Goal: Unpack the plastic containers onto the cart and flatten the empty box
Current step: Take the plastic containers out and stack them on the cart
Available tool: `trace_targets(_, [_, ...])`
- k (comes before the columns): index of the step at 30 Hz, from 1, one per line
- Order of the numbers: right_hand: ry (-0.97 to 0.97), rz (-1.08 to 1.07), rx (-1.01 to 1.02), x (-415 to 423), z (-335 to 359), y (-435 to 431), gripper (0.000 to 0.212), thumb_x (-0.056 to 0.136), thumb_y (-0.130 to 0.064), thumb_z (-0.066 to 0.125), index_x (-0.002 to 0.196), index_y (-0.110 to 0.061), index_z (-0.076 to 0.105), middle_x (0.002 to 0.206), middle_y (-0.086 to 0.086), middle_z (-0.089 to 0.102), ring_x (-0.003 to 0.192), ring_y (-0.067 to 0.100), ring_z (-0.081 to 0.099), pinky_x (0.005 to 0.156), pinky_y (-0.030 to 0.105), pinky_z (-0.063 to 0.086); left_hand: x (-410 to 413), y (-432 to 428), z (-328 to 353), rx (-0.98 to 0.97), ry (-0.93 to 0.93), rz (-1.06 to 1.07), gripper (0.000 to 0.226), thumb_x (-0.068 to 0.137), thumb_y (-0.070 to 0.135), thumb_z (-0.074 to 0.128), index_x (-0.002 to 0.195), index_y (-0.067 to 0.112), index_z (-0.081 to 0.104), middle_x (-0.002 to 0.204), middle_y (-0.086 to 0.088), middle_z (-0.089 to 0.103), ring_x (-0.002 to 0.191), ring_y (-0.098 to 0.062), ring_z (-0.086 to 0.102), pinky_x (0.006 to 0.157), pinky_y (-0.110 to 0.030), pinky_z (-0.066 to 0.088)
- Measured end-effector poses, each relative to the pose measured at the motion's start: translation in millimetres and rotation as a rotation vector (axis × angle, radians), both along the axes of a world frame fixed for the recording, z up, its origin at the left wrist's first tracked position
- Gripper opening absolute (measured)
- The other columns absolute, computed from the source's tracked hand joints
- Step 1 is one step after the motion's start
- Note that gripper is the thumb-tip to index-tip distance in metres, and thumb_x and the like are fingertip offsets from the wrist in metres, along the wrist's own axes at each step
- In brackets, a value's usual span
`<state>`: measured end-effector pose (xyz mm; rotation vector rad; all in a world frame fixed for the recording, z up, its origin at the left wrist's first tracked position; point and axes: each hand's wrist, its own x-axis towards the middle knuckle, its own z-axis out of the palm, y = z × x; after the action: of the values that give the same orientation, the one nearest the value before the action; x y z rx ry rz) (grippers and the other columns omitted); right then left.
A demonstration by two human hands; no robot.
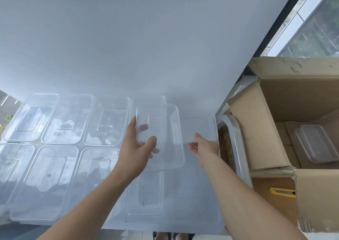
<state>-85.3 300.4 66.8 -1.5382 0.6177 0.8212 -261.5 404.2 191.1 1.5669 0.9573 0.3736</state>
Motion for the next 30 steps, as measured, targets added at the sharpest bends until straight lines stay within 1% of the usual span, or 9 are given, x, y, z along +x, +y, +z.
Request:
trace_targets(6, [0.028,-0.013,0.035,-0.1,4.4,-0.3,0.022,0.090,-0.020,0.075,0.089,0.000,0.064,0.084,0.013,0.071,0.067,0.021,0.072,0.088,0.040,0.060,1.5,-0.5,-1.2,-0.006,0.011,0.025,0.072,0.075,0.031,0.058,0.138,0.048,0.026,0.134,0.009,0.052,0.072,-0.022,0.073,0.065,-0.033,0.054])
trace_targets(11, [0.019,0.009,0.060,-1.1,7.3,-2.2,0.026,0.091,-0.022,0.074,0.093,0.002,0.064,0.087,0.014,0.070,0.067,0.022,0.071,0.088,0.038,0.060,3.5,-3.2,-1.4,0.002,0.014,0.011,0.080,0.080,0.028,0.060,0.151,0.035,0.025,0.136,0.007,0.051,0.072,-0.022,0.073,0.064,-0.031,0.053])
trace_targets(13, [0.036,0.028,0.069,-1.2,11.8,-6.7,0.029,0.090,-0.026,0.075,0.093,0.000,0.062,0.090,0.017,0.068,0.069,0.025,0.070,0.083,0.036,0.062,6.3,-4.1,0.2,0.007,0.017,0.012,0.081,0.080,0.028,0.062,0.152,0.033,0.025,0.136,0.006,0.051,0.071,-0.021,0.073,0.063,-0.029,0.053])
trace_targets(16, [0.003,0.128,0.007,-5.0,30.2,-21.9,0.032,0.095,-0.032,0.068,0.098,-0.002,0.060,0.092,0.016,0.067,0.069,0.026,0.067,0.069,0.032,0.059,12.1,-7.0,5.4,0.017,0.020,0.015,0.071,0.093,0.012,0.063,0.152,0.030,0.026,0.136,0.005,0.051,0.071,-0.021,0.072,0.059,-0.024,0.053])
trace_targets(19, [-0.218,0.341,-0.066,-10.3,63.5,-44.1,0.035,0.100,-0.042,0.053,0.102,-0.009,0.062,0.094,0.011,0.071,0.070,0.020,0.066,0.059,0.031,0.049,22.4,-12.2,13.2,0.013,0.014,-0.022,0.068,0.094,0.009,0.060,0.148,0.035,0.028,0.133,0.006,0.052,0.068,-0.018,0.072,0.059,-0.022,0.053])
trace_targets(22, [-0.326,0.436,0.143,-12.0,101.2,-61.2,0.037,0.101,-0.048,0.049,0.108,-0.015,0.064,0.095,0.008,0.074,0.071,0.015,0.063,0.057,0.027,0.042,35.9,-19.6,18.7,-0.013,0.025,-0.108,0.066,0.094,0.010,0.060,0.147,0.036,0.031,0.127,0.008,0.056,0.066,-0.017,0.071,0.059,-0.022,0.053])
trace_targets(26, [-0.372,0.627,0.149,-5.4,115.9,-71.3,0.031,0.094,-0.033,0.066,0.122,-0.020,0.060,0.103,0.012,0.071,0.069,0.010,0.060,0.056,0.025,0.038,50.1,-28.0,19.1,-0.050,0.042,-0.258,0.063,0.093,0.013,0.063,0.139,0.047,0.038,0.120,0.006,0.062,0.073,-0.022,0.073,0.067,-0.032,0.056])
trace_targets(28, [-0.359,0.629,0.152,0.4,111.7,-74.9,0.035,0.092,-0.025,0.070,0.125,-0.019,0.059,0.095,0.015,0.065,0.067,0.012,0.055,0.053,0.024,0.036,55.1,-27.2,19.2,-0.099,0.034,-0.286,0.059,0.088,0.018,0.067,0.120,0.059,0.040,0.120,0.005,0.063,0.079,-0.024,0.073,0.070,-0.037,0.056])
trace_targets(30, [-0.330,0.637,0.193,5.8,107.7,-77.8,0.043,0.088,-0.027,0.075,0.127,-0.017,0.060,0.089,0.009,0.063,0.064,0.014,0.051,0.051,0.023,0.037,55.7,-24.2,19.1,-0.133,0.050,-0.309,0.058,0.079,0.029,0.065,0.119,0.062,0.040,0.121,0.006,0.063,0.082,-0.023,0.074,0.071,-0.037,0.056])
